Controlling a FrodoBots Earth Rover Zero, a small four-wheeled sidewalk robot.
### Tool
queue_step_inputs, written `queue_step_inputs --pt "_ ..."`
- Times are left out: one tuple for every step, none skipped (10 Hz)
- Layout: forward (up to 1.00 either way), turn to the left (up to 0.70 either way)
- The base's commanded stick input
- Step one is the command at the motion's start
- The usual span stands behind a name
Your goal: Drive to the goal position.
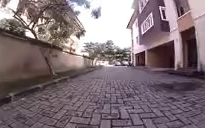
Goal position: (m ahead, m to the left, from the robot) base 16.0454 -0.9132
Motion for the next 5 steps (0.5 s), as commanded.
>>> queue_step_inputs --pt "0.69 0.03" --pt "0.69 0.03" --pt "0.69 0.03" --pt "0.69 0.03" --pt "0.69 0.03"
